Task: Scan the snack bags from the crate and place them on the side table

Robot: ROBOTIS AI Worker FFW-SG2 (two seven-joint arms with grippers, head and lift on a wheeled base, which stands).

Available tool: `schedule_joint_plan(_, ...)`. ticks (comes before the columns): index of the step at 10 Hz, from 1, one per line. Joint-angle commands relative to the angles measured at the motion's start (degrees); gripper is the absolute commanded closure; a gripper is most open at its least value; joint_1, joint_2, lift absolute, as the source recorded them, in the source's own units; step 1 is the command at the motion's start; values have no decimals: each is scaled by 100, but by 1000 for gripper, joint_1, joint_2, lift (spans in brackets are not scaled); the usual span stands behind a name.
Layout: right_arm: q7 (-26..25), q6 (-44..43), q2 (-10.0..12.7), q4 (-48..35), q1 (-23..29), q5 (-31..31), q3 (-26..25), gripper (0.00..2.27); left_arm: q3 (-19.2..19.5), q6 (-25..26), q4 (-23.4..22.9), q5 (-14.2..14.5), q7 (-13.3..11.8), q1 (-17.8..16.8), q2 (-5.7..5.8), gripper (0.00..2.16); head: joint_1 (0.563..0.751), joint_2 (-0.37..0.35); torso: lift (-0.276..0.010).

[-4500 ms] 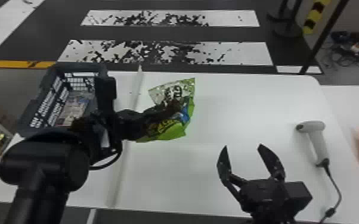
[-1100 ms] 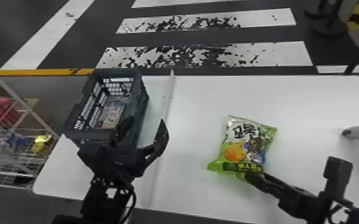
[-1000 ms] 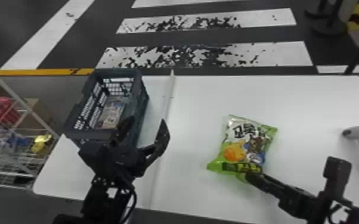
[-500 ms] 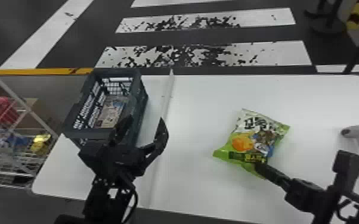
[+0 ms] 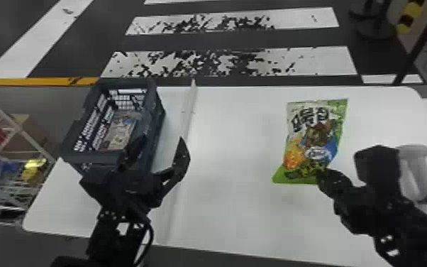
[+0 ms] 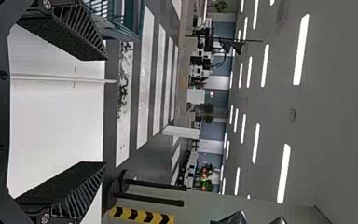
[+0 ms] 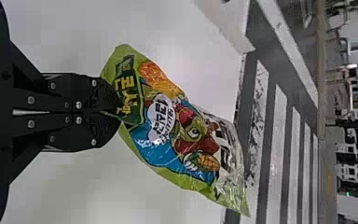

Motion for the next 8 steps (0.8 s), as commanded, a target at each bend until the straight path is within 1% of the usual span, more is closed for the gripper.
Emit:
schedule_joint_plan(1,-399,539,-446,-87,-263,1940,1136,2256,0,0,2,0,0,0,9,76,695,108,-81)
schedule_joint_plan(2,-601,786,-587,1,-412,2801,1636,2256,0,0,11,0,0,0,9,76,695,87,-81)
schedule_joint_plan(3,-777,803,-683,141,-509,3434,1997,2256,-9,0,20,0,0,0,9,80,695,78,-81)
schedule_joint_plan(4,-988,856,-780,467,-667,4321,2445,2256,-17,0,20,0,-9,0,9,80,695,67,-81)
schedule_joint_plan(5,-1041,1067,-894,985,-904,5227,2964,2256,-26,17,28,0,-18,0,9,80,695,60,-81)
schedule_joint_plan(6,-1076,1313,-921,1627,-1124,6070,3438,2256,-35,17,46,0,-27,-9,9,80,695,56,-81)
schedule_joint_plan(7,-1032,1594,-921,2233,-1361,6607,3843,2256,-35,17,46,0,-27,-9,9,80,695,53,-81)
schedule_joint_plan(8,-882,1682,-903,2752,-1519,7046,4124,2256,-35,17,46,0,-27,-9,9,80,695,51,-81)
